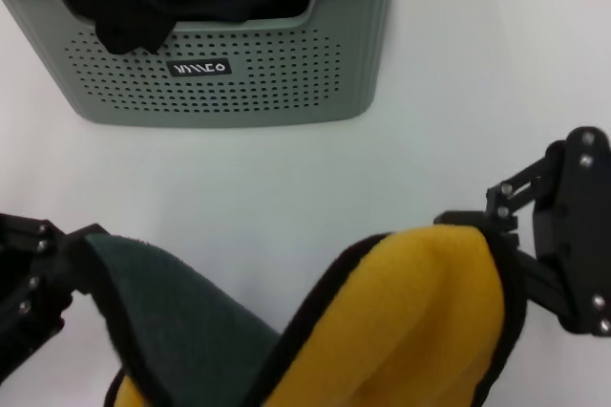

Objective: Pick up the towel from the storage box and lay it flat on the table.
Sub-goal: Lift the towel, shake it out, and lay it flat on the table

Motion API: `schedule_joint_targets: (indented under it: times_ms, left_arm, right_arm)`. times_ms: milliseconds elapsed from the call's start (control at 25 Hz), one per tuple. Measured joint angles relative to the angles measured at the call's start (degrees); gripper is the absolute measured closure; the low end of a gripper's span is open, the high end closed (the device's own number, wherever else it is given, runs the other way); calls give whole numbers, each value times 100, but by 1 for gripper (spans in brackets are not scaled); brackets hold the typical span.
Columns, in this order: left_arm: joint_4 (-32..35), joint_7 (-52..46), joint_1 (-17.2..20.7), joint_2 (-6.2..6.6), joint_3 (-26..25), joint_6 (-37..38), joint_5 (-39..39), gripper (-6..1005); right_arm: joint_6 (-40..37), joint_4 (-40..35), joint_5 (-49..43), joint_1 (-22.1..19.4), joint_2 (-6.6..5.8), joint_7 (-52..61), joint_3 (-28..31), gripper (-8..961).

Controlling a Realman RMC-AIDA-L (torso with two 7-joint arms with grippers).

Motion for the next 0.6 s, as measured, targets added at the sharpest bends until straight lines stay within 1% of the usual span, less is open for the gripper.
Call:
schedule_joint_targets:
  times_ms: [80,120,200,240,280,360,400,440,480,520,560,600]
  left_arm:
    - [-307,102,-110,-14,-132,-12,117,988]
    - [-553,180,-261,-14,-251,-25,266,987]
    - [-1422,356,-814,-1,-664,-32,729,987]
    - [-1716,381,-1022,20,-810,-35,856,987]
    - [-2238,407,-1377,63,-1028,-32,1062,987]
    - [-2747,406,-1765,125,-1169,-25,1206,987]
    - [-2888,403,-1894,148,-1190,-23,1239,987]
    - [-2905,379,-1934,142,-1183,-20,1242,987]
    - [-2756,319,-1918,116,-1183,-17,1221,987]
    - [-2432,164,-1844,58,-1183,-13,1168,987]
    - [-2432,164,-1844,58,-1183,-13,1168,987]
    - [-2236,37,-1782,19,-1181,-11,1133,987]
  right_arm:
    - [-91,278,-1,0,0,-94,-30,928]
    - [-247,627,-19,44,-1,-194,-38,928]
    - [-511,1225,-46,173,-8,-382,-23,927]
    - [-595,1490,-43,254,-11,-450,-4,927]
    - [-618,1704,-40,332,-16,-512,26,927]
    - [-578,1889,-16,440,-23,-548,83,927]
    - [-548,1860,-13,462,-23,-546,88,927]
    - [-522,1770,-11,471,-24,-535,81,927]
    - [-507,1641,-11,467,-25,-519,57,927]
    - [-449,1405,-17,451,-25,-473,19,927]
    - [-449,1405,-17,451,-25,-473,19,926]
    - [-372,1281,-23,445,-23,-427,7,926]
